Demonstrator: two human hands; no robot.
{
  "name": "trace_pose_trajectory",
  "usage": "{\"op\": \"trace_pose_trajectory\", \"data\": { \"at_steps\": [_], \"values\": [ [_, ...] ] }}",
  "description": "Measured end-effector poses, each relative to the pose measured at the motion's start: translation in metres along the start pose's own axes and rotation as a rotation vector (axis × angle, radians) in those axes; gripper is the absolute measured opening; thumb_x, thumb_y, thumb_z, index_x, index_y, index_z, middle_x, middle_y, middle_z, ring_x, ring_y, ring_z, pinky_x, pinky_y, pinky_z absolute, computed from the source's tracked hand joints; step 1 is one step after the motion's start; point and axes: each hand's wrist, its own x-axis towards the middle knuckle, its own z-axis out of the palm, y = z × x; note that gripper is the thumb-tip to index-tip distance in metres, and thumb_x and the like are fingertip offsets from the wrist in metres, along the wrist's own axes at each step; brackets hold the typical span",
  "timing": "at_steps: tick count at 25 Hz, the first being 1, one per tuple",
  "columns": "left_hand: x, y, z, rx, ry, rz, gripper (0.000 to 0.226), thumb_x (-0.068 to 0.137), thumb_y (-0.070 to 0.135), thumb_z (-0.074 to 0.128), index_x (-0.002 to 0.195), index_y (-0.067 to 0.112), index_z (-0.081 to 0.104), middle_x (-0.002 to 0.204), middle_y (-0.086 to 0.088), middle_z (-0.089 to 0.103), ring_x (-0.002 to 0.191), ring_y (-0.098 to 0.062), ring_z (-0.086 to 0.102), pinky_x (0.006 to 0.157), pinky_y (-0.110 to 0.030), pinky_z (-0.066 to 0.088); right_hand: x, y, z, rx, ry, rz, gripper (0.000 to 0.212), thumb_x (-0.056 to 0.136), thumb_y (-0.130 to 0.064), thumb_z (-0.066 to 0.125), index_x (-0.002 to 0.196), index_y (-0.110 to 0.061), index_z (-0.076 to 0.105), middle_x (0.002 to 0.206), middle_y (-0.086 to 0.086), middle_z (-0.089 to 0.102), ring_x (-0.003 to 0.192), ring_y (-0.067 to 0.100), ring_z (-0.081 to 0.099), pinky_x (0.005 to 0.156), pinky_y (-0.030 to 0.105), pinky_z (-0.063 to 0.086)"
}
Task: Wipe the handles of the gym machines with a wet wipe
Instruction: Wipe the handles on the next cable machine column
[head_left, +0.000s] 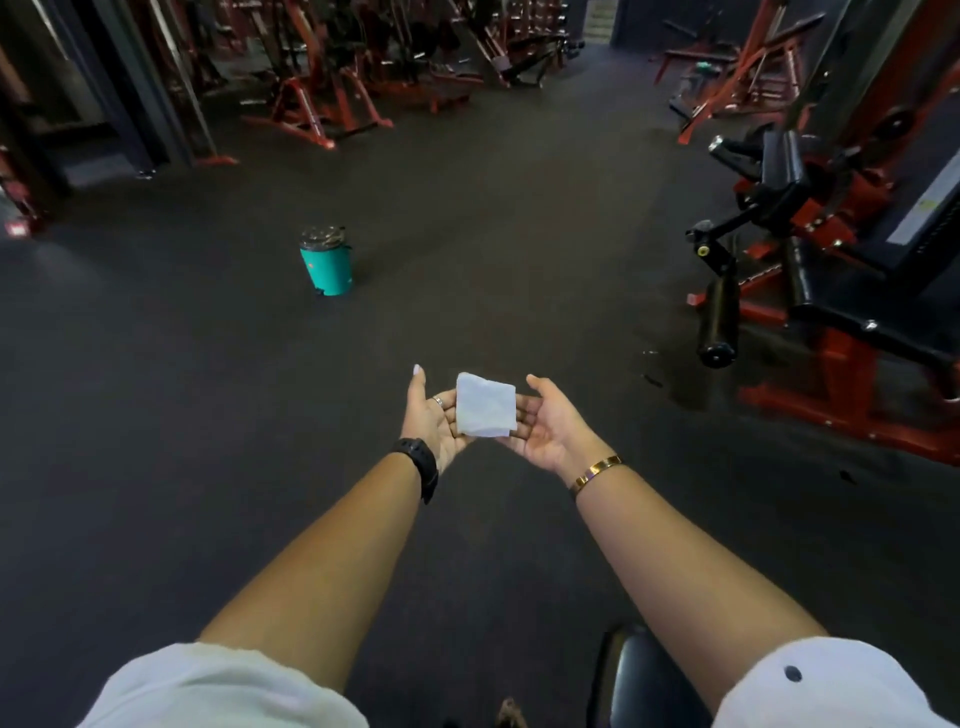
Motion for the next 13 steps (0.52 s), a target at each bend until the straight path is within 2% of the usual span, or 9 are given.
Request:
{"op": "trace_pose_trajectory", "data": {
  "at_steps": [2,5,6,11,13],
  "values": [
    [0.037,0.018,0.026,0.032,-0.021,0.005,0.078,0.089,0.072,0.028,0.109,0.004,0.059,0.110,-0.017,0.068,0.100,-0.031,0.066,0.085,-0.042,0.054,0.024,-0.037,-0.004,0.027,0.007,-0.030,0.043,0.095,-0.043,0.047,0.107,-0.004,0.063,0.099,0.013,0.068,0.087,0.025,0.067,0.076,0.035,0.056],
    [0.090,0.037,0.074,0.079,-0.059,0.013,0.077,0.091,0.070,0.026,0.111,0.003,0.058,0.099,-0.015,0.069,0.084,-0.025,0.069,0.064,-0.033,0.056,0.058,-0.096,-0.016,0.069,0.030,-0.077,0.040,0.096,-0.042,0.045,0.095,-0.007,0.063,0.088,0.010,0.066,0.081,0.022,0.065,0.075,0.034,0.054],
    [0.106,0.039,0.088,0.090,-0.072,0.010,0.077,0.091,0.070,0.025,0.112,0.003,0.058,0.098,-0.014,0.069,0.082,-0.024,0.068,0.062,-0.031,0.056,0.067,-0.113,-0.022,0.081,0.052,-0.089,0.040,0.096,-0.042,0.045,0.096,-0.007,0.063,0.087,0.009,0.066,0.080,0.022,0.065,0.074,0.034,0.054],
    [0.192,0.034,0.159,0.169,-0.161,-0.059,0.077,0.091,0.070,0.024,0.111,0.005,0.060,0.100,-0.014,0.070,0.085,-0.024,0.068,0.071,-0.033,0.054,0.113,-0.178,-0.074,0.166,0.152,-0.116,0.043,0.095,-0.042,0.048,0.110,-0.005,0.062,0.102,0.014,0.067,0.097,0.025,0.066,0.086,0.035,0.054],
    [0.231,0.026,0.186,0.191,-0.201,-0.100,0.077,0.091,0.070,0.025,0.111,0.005,0.060,0.101,-0.014,0.070,0.090,-0.025,0.067,0.081,-0.037,0.051,0.130,-0.202,-0.099,0.212,0.189,-0.129,0.043,0.096,-0.042,0.048,0.112,-0.005,0.061,0.108,0.016,0.066,0.100,0.027,0.066,0.085,0.035,0.055]
  ]
}}
